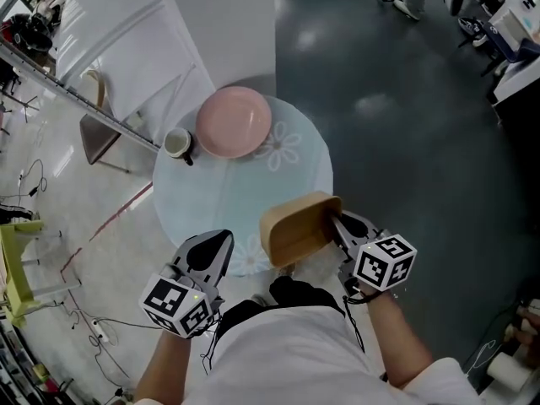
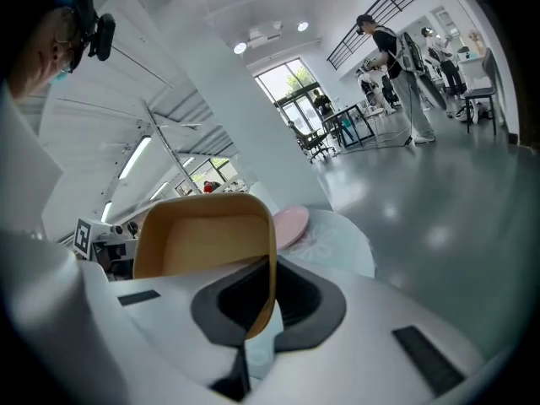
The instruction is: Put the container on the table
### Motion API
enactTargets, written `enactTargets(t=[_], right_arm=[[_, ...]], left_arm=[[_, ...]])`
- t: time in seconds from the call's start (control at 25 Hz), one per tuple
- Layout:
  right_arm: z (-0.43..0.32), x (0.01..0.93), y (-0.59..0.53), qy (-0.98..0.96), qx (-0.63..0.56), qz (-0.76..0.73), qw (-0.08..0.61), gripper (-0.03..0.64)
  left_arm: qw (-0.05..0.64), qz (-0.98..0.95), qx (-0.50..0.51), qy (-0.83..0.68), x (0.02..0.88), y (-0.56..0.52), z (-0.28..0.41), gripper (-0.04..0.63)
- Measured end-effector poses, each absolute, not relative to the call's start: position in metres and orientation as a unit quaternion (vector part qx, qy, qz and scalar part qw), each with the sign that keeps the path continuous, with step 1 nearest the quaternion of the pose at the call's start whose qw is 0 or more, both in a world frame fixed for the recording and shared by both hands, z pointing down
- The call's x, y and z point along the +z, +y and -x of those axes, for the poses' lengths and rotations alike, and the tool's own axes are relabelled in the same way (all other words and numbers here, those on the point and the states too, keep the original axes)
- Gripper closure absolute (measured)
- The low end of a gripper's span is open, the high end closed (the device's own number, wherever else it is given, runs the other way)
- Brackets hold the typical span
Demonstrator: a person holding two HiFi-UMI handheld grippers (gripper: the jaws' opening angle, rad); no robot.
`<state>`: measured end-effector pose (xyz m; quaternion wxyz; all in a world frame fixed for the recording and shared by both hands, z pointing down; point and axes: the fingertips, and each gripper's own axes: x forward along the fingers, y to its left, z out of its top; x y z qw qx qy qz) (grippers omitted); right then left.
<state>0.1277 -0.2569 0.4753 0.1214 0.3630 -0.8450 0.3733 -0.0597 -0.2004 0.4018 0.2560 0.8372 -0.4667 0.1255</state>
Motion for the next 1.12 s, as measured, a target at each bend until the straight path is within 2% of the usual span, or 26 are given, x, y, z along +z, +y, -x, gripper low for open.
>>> enactTargets(t=[0.48,1.12], right_arm=[[-0.144,0.528,-0.293,-0.827,0.398,-0.365,0.158,0.592],[-0.116,0.598,-0.305,-0.781,0.425,-0.409,0.206,0.592]], left_arm=[[0.273,-0.828,0.137,-0.47,0.422,-0.236,0.051,0.574],[0.305,-0.835,0.169,-0.425,0.467,-0.246,0.09,0.574]])
